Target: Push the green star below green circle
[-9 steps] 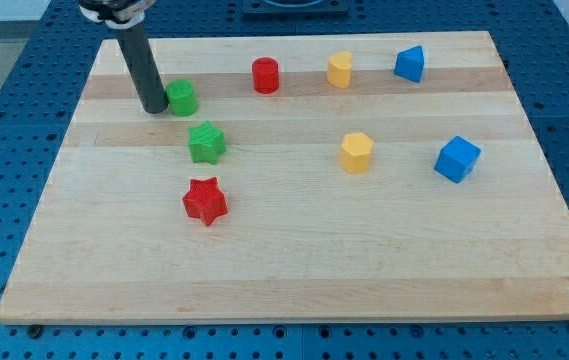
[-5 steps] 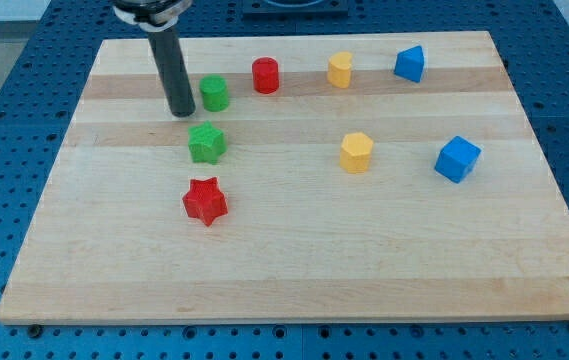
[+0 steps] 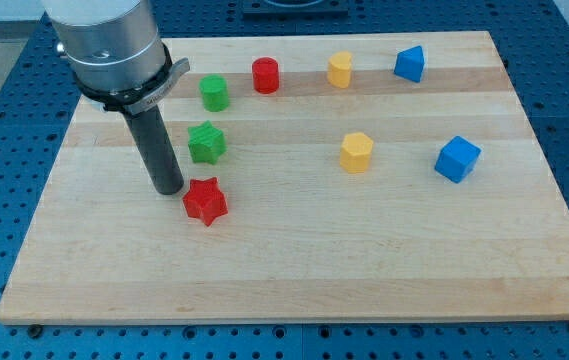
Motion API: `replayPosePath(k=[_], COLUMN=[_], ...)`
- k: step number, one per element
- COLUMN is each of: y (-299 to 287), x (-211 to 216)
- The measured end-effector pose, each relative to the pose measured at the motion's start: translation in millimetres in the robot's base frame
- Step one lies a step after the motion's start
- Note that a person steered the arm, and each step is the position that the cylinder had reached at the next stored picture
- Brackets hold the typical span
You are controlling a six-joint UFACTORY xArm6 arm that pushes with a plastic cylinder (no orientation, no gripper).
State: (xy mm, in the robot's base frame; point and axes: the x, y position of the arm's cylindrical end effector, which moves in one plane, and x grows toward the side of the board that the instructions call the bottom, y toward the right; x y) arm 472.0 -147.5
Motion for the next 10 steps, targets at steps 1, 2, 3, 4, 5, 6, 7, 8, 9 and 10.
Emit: replayPosePath(k=[1,2,3,4,5,6,7,8,9,10], y=[17,27,28,32,33,18,11,9,3,10], x=[0,-24,-28,-35,-35,-6,-7,-15,-6,-17])
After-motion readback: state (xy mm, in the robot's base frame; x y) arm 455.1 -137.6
